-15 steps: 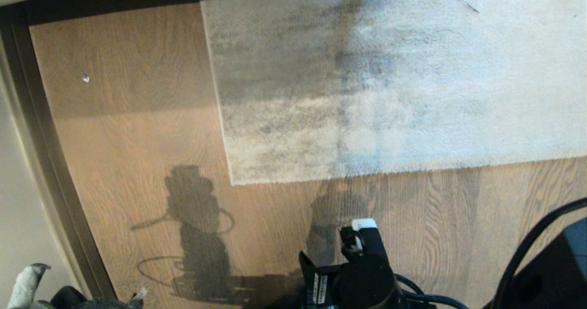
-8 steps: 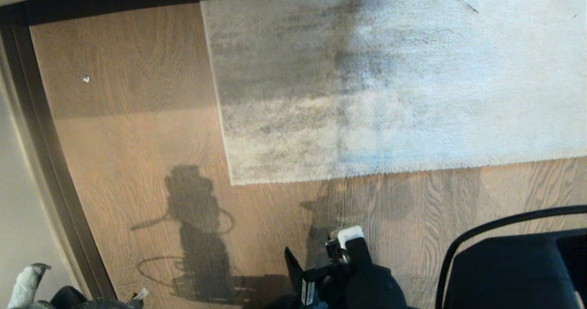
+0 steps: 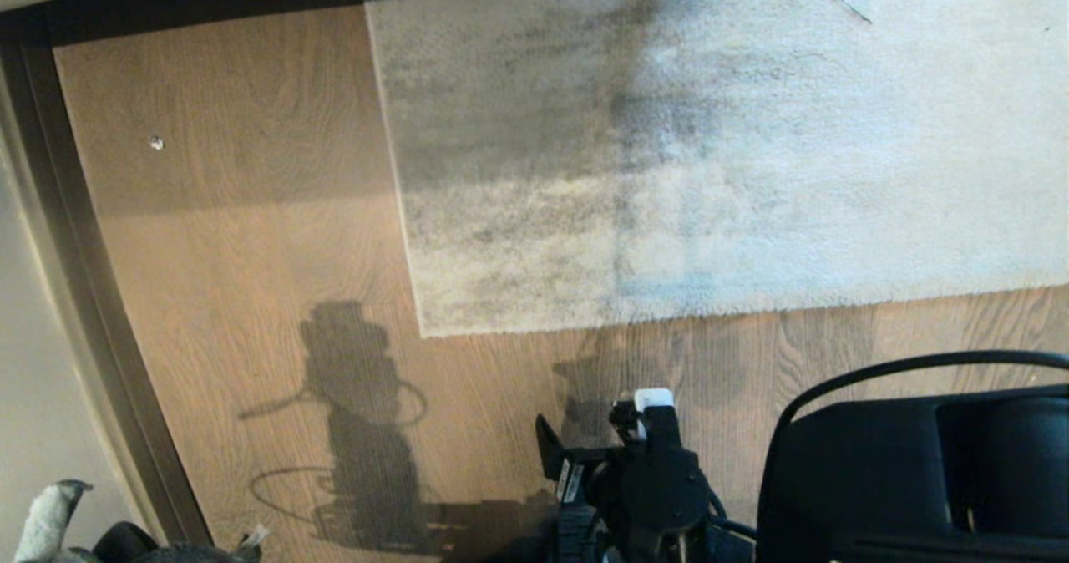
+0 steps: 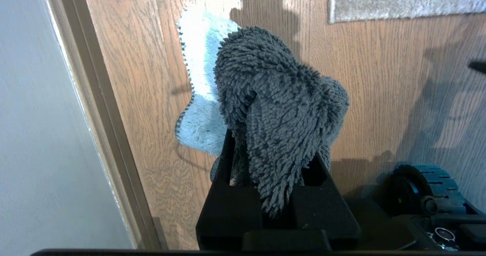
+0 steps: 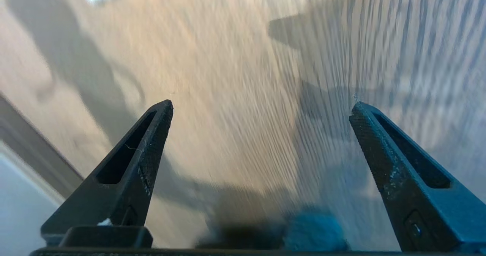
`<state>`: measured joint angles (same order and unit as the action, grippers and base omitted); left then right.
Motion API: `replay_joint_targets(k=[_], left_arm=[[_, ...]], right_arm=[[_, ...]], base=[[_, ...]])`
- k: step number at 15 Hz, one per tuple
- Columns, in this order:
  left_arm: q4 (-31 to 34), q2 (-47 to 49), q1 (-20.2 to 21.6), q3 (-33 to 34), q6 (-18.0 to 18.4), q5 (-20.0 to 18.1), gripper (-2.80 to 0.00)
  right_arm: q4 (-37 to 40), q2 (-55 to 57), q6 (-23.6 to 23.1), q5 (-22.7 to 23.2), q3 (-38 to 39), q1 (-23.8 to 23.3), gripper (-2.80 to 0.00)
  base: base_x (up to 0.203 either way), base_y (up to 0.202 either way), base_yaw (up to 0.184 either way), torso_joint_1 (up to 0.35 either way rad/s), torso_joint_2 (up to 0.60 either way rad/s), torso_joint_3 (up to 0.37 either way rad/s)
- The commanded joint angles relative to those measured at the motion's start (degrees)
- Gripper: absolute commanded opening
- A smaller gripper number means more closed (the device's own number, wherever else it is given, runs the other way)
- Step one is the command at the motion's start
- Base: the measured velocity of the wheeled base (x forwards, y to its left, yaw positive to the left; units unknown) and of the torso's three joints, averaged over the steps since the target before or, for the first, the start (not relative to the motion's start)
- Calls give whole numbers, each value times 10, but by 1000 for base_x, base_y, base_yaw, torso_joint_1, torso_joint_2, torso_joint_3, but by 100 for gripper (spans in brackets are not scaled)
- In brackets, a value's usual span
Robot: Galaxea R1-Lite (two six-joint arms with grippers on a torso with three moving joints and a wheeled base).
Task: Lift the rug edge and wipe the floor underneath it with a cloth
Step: Lift up the carpet
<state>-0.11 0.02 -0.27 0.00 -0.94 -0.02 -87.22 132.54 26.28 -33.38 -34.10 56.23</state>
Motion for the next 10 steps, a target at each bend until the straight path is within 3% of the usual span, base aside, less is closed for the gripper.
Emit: replay_joint_targets(k=[1, 10], left_arm=[[0, 0, 0, 0, 0, 0, -280], [0, 0, 0, 0, 0, 0, -280]], right_arm=[[-24, 15, 14, -2, -32, -14, 0], [-25, 41, 80, 1, -166, -37, 0]], base=[[0, 0, 0, 0, 0, 0], [0, 0, 0, 0, 0, 0]])
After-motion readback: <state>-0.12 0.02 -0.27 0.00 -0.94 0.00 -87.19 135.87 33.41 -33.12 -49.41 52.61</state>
